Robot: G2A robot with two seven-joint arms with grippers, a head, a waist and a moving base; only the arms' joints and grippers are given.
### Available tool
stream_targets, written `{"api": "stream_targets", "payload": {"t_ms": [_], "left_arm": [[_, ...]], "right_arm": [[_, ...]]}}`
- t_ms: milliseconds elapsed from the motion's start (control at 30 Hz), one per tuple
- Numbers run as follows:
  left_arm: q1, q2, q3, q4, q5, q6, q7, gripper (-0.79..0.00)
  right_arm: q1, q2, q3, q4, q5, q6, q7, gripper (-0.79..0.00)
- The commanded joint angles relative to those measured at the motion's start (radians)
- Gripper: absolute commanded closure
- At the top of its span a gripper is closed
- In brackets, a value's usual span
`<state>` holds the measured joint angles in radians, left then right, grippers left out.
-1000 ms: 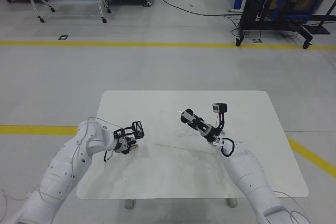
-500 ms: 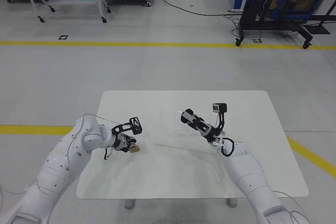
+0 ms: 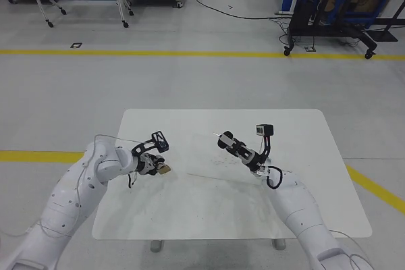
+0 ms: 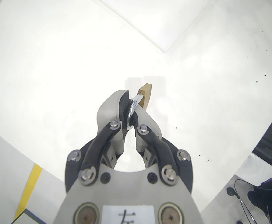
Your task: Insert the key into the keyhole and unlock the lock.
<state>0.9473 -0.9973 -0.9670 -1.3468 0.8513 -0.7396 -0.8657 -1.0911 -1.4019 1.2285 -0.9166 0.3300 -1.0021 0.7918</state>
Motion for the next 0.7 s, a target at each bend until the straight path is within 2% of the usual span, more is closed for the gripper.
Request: {"api": "stream_targets", "payload": {"t_ms": [0, 67, 167, 200, 467, 533, 667], "left_arm": [[-0.014, -0.003, -0.012, 0.093, -0.363, -0.111, 0.033, 0.000], [-0.056, -0.011, 0.005, 0.196, -0.642, -0.175, -0.034, 0.000], [-0.126, -0.023, 0.079, 0.280, -0.984, -0.087, -0.128, 0.000], [-0.143, -0.024, 0.095, 0.290, -1.037, -0.062, -0.153, 0.000], [-0.143, -0.024, 0.095, 0.290, -1.037, -0.062, -0.153, 0.000], [-0.111, -0.032, 0.101, 0.256, -1.172, -0.028, -0.139, 0.000], [-0.107, -0.050, 0.125, 0.282, -1.469, 0.042, -0.257, 0.000]], "right_arm": [[-0.011, -0.002, -0.006, -0.019, 0.005, 0.004, -0.038, 0.000], [-0.020, -0.008, -0.021, -0.024, 0.031, -0.005, -0.070, 0.000], [-0.024, -0.018, -0.038, -0.013, 0.096, -0.010, -0.111, 0.000], [-0.023, -0.019, -0.039, -0.014, 0.120, -0.010, -0.111, 0.000], [-0.023, -0.019, -0.039, -0.014, 0.120, -0.010, -0.111, 0.000], [-0.023, -0.019, -0.039, -0.014, 0.120, -0.010, -0.111, 0.000], [-0.025, -0.027, -0.063, -0.039, 0.150, 0.062, -0.148, 0.000]]}}
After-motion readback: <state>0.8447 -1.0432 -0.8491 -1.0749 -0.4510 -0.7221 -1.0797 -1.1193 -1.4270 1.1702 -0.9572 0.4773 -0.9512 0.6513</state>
